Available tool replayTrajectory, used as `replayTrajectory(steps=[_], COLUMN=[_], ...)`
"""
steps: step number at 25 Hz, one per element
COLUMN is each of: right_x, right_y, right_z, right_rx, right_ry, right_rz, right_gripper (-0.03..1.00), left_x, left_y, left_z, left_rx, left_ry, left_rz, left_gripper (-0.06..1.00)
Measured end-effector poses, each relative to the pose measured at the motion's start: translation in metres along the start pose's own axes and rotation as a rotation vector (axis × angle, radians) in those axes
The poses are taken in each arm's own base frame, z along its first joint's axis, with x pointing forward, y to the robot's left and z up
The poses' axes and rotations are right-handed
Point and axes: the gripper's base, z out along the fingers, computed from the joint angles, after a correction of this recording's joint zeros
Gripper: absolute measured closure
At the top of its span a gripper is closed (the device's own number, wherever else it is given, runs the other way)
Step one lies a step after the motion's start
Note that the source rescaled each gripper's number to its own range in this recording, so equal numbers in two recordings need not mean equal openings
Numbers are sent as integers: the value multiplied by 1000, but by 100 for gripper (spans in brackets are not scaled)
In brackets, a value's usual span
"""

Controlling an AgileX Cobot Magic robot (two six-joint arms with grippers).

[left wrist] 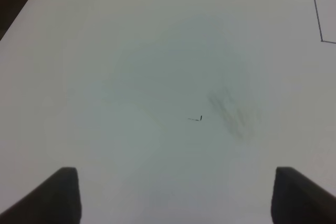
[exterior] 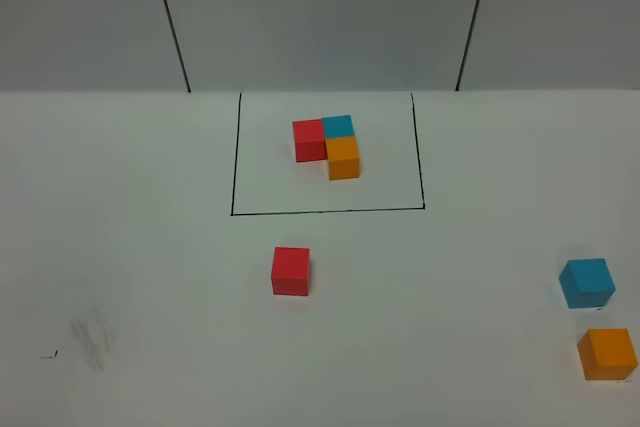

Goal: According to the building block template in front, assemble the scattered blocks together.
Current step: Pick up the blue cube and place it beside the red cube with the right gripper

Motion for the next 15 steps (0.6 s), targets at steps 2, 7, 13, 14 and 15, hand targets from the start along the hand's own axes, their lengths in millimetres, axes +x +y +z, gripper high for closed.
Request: replayTrajectory(steps=[2,7,13,14,15], right_x=[0,-1,-25,-32,-38], right_y=[0,0,-1,-1,-1], right_z=[0,1,5,6,7], right_rx=[1,2,0,-1,-1], right_ry=[0,12,125,149,167], right_rz=[-1,-2,-5,-6,-7], right_gripper=[48,3,-3,-3,-1], left_x=[0,0,0,0,0], left_y=[0,0,0,0,0], left_z=[0,0,0,0,0], left_rx=[0,0,0,0,0], left_ry=[0,0,0,0,0], left_rz=[0,1,1,1,1], left_gripper=[-5,-5,-5,-5,-5])
